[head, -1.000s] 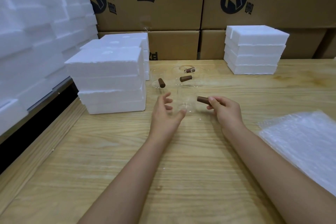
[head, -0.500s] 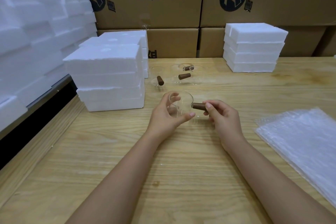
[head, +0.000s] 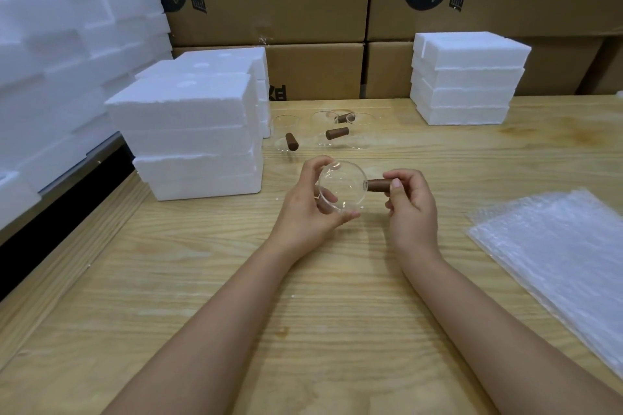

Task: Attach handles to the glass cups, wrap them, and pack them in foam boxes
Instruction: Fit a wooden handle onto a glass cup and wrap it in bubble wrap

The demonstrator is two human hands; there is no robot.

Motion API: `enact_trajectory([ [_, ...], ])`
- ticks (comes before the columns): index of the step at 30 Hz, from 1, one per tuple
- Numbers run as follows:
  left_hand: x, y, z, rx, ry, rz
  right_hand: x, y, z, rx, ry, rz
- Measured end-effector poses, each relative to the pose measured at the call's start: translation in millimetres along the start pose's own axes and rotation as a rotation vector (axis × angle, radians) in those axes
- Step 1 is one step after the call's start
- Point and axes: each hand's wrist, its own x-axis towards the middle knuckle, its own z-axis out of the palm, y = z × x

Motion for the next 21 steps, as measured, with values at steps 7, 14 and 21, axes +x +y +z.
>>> enact_trajectory([
  [7, 0, 1, 3, 0.012, -0.014, 0.056, -4, -4, 6, -0.058, 0.074, -0.035],
  [14, -2, 1, 5, 0.157, -0.056, 0.14, -7, -10, 20, -0.177, 0.084, -0.009],
  [21, -1, -2, 7, 0.184, -0.04, 0.117, -6, -13, 22, -0.305, 0.036, 0.121],
])
